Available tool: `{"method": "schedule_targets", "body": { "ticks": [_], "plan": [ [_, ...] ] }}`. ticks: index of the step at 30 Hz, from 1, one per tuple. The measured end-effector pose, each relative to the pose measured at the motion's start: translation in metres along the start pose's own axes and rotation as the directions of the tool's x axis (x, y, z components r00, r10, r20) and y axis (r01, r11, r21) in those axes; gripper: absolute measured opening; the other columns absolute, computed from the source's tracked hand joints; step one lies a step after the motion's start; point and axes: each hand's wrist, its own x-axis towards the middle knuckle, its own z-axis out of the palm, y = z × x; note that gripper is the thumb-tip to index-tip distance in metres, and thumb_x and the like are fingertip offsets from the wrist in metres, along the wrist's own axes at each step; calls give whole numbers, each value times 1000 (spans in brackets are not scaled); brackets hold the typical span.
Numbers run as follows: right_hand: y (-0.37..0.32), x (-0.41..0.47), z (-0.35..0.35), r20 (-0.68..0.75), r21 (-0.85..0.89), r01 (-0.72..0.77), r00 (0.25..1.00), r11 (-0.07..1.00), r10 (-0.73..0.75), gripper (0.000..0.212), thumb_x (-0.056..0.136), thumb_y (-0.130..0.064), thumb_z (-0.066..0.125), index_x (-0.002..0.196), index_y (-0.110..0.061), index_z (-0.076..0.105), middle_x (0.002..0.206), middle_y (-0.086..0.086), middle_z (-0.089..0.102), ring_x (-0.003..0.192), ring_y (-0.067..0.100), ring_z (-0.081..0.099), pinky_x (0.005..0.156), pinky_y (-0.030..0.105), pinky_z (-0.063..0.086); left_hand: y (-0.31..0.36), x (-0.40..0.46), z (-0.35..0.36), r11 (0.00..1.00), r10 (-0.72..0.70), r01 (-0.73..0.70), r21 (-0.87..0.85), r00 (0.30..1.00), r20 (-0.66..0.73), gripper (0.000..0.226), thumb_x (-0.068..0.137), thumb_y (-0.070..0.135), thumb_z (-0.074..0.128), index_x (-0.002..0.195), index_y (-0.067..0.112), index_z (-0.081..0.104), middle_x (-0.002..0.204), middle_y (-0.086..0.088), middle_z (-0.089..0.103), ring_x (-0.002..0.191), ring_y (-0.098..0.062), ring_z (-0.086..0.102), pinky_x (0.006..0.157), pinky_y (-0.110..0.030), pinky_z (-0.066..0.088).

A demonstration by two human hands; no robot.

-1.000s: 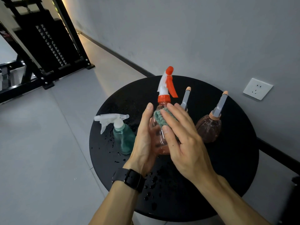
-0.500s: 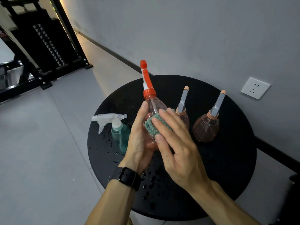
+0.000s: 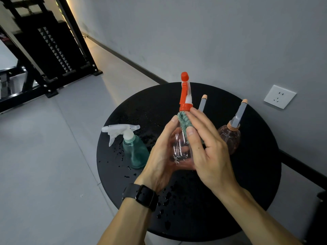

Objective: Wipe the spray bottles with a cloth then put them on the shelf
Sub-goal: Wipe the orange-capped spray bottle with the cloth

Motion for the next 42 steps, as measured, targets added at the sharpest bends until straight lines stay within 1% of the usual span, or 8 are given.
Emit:
{"method": "schedule_targets", "body": {
  "ticks": [4,7,14,16,22,27,35,42],
  "plan": [
    [-3,-5,3,16,4,-3,1000,1000,3,44,101,-30,40,143,-18,41,151,-8,40,143,7,31,113,41,38,0,5,-4,996,-9,3,-91,998,-65,69,90,71,51,128,16,67,138,-22,59,130,-43,55,101,-54,50],
    [-5,-9,6,26,7,6,1000,1000,-6,44,101,-29,40,143,-16,42,152,-6,39,143,6,30,113,35,36,0,9,-10,989,12,-22,-148,998,-65,67,92,68,51,126,13,69,126,-18,66,118,-35,62,105,-53,46],
    [-13,-21,20,-8,3,50,999,999,-50,41,101,-25,41,142,-17,40,153,-3,38,145,10,27,116,31,31,2,13,-18,962,44,-46,-268,999,-13,60,93,61,56,120,10,71,130,-18,60,122,-33,53,119,-54,29],
    [-14,-20,20,-16,-21,74,997,997,-74,41,101,-24,42,141,-17,42,152,-2,39,146,10,26,117,27,27,3,11,-19,967,48,-51,-251,999,-17,58,96,59,53,121,11,71,129,-16,62,121,-32,55,117,-51,34],
    [-15,-11,13,-4,-106,117,993,987,-118,40,100,-23,42,138,-12,50,150,0,40,146,10,25,118,24,24,5,4,-10,991,19,-21,-131,1000,-15,42,95,52,50,107,17,71,99,-6,63,93,-23,60,83,-37,48],
    [-10,-3,3,-42,-80,82,996,993,-85,41,101,-25,41,140,-15,46,150,-2,42,144,11,29,114,45,35,3,2,-4,1000,-10,10,14,1000,11,47,96,56,48,100,16,72,96,-8,68,88,-24,66,75,-38,53],
    [-7,-1,2,-45,-28,56,997,998,-57,43,101,-26,41,141,-13,46,150,-2,43,143,12,33,112,48,36,3,1,-1,999,33,-32,20,999,-35,54,97,59,51,127,18,68,125,-14,69,113,-34,65,90,-46,53],
    [-13,-16,14,2,-39,90,996,995,-90,42,101,-23,42,142,-16,38,152,-3,37,146,9,26,116,17,22,2,6,-12,978,80,-100,-186,991,-109,61,95,63,51,123,11,70,134,-20,63,123,-37,59,112,-52,38]
  ]
}}
